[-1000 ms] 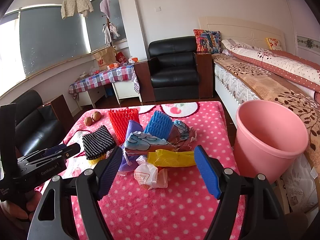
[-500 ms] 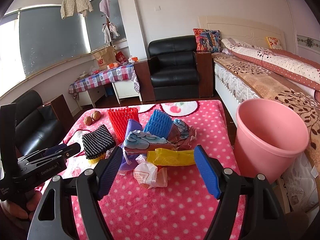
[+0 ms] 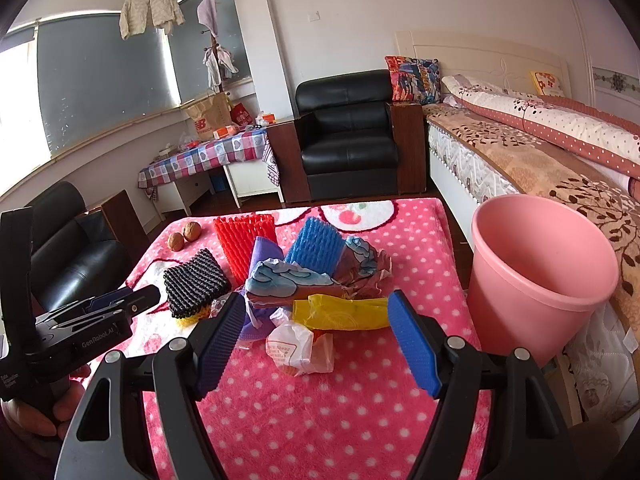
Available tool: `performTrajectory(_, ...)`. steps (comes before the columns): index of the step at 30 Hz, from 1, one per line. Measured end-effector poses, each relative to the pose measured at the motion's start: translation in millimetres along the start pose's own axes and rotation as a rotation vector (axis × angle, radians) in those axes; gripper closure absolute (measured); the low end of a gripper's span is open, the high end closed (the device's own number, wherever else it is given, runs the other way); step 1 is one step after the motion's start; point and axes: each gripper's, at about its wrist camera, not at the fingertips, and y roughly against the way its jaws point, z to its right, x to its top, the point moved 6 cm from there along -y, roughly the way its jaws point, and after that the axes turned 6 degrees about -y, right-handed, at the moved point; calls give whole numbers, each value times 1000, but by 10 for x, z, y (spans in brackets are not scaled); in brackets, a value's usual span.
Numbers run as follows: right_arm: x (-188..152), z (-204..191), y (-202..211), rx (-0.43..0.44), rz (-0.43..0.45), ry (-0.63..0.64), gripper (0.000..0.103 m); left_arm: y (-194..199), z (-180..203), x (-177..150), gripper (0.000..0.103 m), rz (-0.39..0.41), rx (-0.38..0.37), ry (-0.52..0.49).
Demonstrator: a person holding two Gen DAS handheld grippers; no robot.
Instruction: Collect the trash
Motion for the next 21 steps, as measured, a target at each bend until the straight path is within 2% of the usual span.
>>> performTrajectory(15, -8, 14, -6, 1, -2, -3, 30, -32, -6, -17, 56, -3, -2, 4)
performTrajectory(21, -10, 15, -6, 0, -2, -3, 30, -39, -32, -12, 56, 6, -24, 11)
